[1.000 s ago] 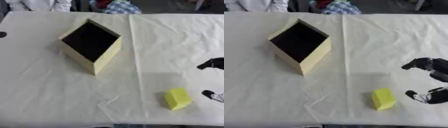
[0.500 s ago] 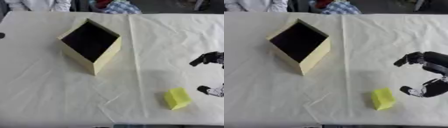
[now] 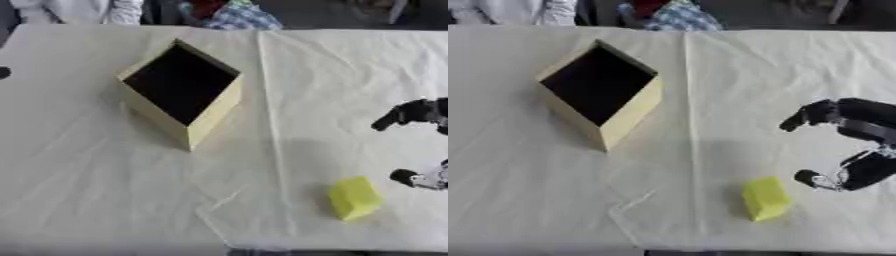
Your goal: Pick up objects on the table and place them in the box.
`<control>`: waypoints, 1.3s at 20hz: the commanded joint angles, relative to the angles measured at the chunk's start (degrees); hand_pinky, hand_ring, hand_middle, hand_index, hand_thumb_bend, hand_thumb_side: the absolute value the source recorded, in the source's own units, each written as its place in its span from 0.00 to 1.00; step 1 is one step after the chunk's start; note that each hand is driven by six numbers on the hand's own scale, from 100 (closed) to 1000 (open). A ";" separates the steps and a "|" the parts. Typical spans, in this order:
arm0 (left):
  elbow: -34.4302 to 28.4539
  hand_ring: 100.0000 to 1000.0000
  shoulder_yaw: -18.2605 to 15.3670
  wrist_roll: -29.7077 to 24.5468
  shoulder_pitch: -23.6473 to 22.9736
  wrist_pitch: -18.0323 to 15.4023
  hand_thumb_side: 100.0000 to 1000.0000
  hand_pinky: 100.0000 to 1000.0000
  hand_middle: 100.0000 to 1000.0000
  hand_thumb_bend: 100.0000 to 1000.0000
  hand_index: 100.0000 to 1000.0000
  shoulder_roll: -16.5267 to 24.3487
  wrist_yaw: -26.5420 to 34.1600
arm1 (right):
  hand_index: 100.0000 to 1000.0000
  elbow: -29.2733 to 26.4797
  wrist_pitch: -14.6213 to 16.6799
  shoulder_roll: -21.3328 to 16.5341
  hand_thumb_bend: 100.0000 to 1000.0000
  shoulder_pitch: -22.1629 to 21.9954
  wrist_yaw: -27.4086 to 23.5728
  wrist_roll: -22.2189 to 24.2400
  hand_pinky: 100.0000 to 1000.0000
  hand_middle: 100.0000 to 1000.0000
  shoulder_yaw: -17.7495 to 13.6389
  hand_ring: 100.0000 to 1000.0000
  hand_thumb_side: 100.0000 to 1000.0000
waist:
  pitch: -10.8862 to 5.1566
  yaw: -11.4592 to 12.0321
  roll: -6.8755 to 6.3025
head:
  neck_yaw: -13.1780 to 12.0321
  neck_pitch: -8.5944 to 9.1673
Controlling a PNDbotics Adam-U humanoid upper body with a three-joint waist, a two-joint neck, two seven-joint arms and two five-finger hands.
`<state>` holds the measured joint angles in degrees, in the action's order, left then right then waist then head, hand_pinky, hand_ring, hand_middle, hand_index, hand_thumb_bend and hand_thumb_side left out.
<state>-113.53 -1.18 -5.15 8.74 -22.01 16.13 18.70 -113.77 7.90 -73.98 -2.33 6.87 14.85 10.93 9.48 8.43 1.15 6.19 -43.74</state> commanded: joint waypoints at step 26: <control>-1.07 0.85 0.54 -0.82 -0.10 1.03 0.66 0.70 0.90 0.00 0.61 1.20 0.99 | 0.87 -0.82 -3.79 3.65 0.27 4.20 6.31 6.06 0.82 0.76 7.15 0.85 0.37 | -1.94 0.22 0.10 | 1.42 -0.38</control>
<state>-113.53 -0.78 -5.96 8.32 -21.15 16.13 19.39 -113.77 4.15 -69.31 1.29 12.50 20.58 18.33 8.27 8.68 1.29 7.32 -43.74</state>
